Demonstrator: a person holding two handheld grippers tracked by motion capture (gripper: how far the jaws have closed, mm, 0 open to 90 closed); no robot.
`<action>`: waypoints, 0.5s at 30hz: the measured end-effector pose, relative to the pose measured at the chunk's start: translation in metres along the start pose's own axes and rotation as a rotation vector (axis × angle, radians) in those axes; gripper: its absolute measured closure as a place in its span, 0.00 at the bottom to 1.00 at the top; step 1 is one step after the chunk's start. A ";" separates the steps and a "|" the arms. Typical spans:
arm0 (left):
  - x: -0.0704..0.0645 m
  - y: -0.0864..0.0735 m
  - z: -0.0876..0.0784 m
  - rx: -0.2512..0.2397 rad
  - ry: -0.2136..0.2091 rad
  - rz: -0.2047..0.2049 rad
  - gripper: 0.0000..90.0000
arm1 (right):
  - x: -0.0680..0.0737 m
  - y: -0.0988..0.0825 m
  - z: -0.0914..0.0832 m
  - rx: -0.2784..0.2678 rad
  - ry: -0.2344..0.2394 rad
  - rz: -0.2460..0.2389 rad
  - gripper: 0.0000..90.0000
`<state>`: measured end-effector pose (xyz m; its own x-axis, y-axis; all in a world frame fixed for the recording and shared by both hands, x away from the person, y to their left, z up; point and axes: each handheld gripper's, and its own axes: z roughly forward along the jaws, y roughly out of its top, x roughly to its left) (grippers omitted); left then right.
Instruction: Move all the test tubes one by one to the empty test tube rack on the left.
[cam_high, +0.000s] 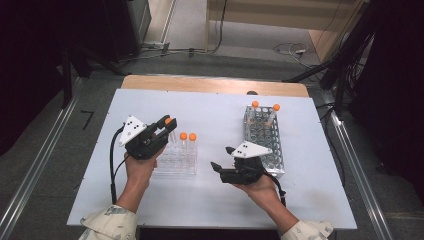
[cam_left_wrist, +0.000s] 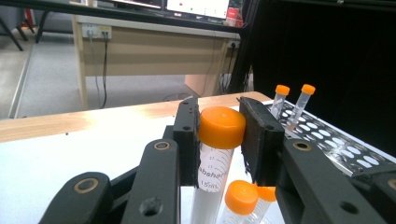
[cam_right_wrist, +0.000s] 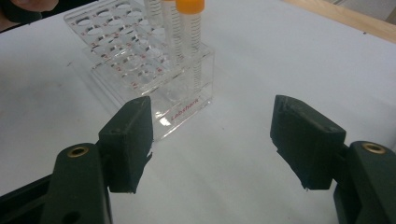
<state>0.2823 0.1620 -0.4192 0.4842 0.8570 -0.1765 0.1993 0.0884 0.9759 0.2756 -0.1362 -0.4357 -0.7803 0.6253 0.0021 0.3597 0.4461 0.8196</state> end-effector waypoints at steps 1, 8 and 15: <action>0.000 0.000 0.001 0.001 0.000 -0.002 0.76 | 0.000 0.000 0.000 0.001 0.001 -0.001 0.32; 0.001 -0.010 0.007 0.040 0.005 -0.002 0.77 | 0.001 0.000 -0.001 -0.004 0.003 0.003 0.32; 0.001 -0.022 0.011 0.079 0.016 -0.006 0.76 | 0.001 0.001 -0.003 -0.010 0.008 0.001 0.32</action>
<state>0.2878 0.1556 -0.4423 0.4689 0.8648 -0.1796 0.2687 0.0540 0.9617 0.2738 -0.1367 -0.4335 -0.7837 0.6211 0.0075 0.3554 0.4385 0.8255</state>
